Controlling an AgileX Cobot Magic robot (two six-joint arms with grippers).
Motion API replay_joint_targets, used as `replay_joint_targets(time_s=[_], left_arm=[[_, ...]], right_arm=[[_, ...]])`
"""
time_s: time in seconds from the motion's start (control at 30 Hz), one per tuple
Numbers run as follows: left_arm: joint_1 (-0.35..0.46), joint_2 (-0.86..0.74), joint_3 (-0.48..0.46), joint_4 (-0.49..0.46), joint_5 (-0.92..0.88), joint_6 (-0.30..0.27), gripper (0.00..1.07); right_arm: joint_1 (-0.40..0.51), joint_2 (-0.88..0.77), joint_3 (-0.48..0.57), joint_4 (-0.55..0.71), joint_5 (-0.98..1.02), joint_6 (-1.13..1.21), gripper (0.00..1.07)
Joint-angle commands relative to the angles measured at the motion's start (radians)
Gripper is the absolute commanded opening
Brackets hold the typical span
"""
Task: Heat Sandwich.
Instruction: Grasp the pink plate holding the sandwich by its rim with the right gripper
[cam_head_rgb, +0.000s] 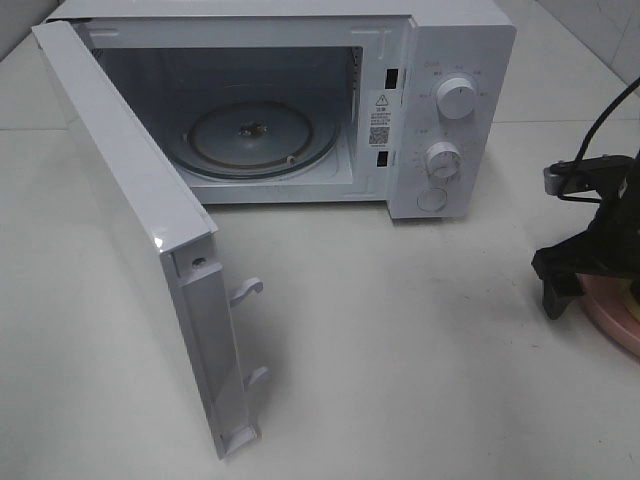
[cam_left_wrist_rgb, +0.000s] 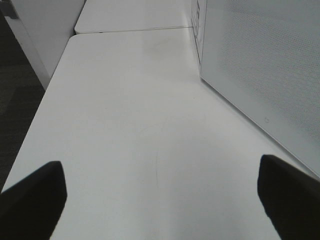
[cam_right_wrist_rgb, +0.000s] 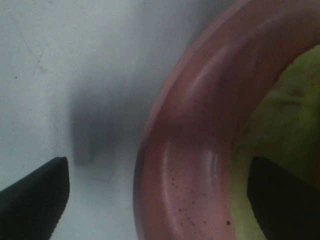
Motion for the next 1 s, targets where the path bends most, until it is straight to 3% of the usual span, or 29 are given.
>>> replay_joint_targets(time_s=[0.03, 0.27, 0.4, 0.43, 0.47, 0.5, 0.57, 0.6, 0.63, 0.67, 0.7, 1.0], left_arm=[[0.000, -0.028, 0.001, -0.007, -0.002, -0.003, 0.98], [0.000, -0.028, 0.001, -0.007, -0.002, -0.003, 0.98], [0.000, -0.028, 0.001, -0.007, -0.002, -0.003, 0.98], [0.000, -0.028, 0.001, -0.007, -0.002, -0.003, 0.98], [0.000, -0.028, 0.001, -0.007, -0.002, -0.003, 0.98], [0.000, -0.028, 0.001, -0.007, -0.002, -0.003, 0.98], [0.000, -0.028, 0.001, -0.007, -0.002, -0.003, 0.98], [0.000, -0.028, 0.001, -0.007, -0.002, -0.003, 0.98], [0.000, -0.028, 0.001, -0.007, -0.002, -0.003, 0.98], [0.000, -0.028, 0.001, -0.007, -0.002, -0.003, 0.98], [0.000, -0.028, 0.001, -0.007, -0.002, -0.003, 0.98], [0.000, -0.028, 0.001, -0.007, -0.002, -0.003, 0.98]], right_arm=[[-0.005, 0.028, -0.005, -0.002, -0.010, 0.008, 0.90], [-0.005, 0.044, -0.005, 0.007, -0.012, 0.003, 0.87], [-0.005, 0.044, -0.005, 0.006, -0.009, 0.003, 0.75], [-0.005, 0.044, -0.005, 0.006, -0.009, 0.003, 0.69], [-0.005, 0.044, -0.005, -0.002, -0.009, 0.004, 0.55], [-0.005, 0.044, -0.005, -0.002, -0.009, 0.004, 0.55], [-0.005, 0.044, -0.005, -0.017, -0.006, 0.017, 0.38], [-0.005, 0.044, -0.005, -0.025, -0.005, 0.028, 0.28], [-0.005, 0.044, -0.005, -0.040, -0.001, 0.039, 0.09], [-0.005, 0.044, -0.005, -0.040, -0.001, 0.039, 0.09], [-0.005, 0.044, -0.005, -0.043, 0.001, 0.039, 0.00], [-0.005, 0.044, -0.005, -0.043, 0.002, 0.037, 0.00]])
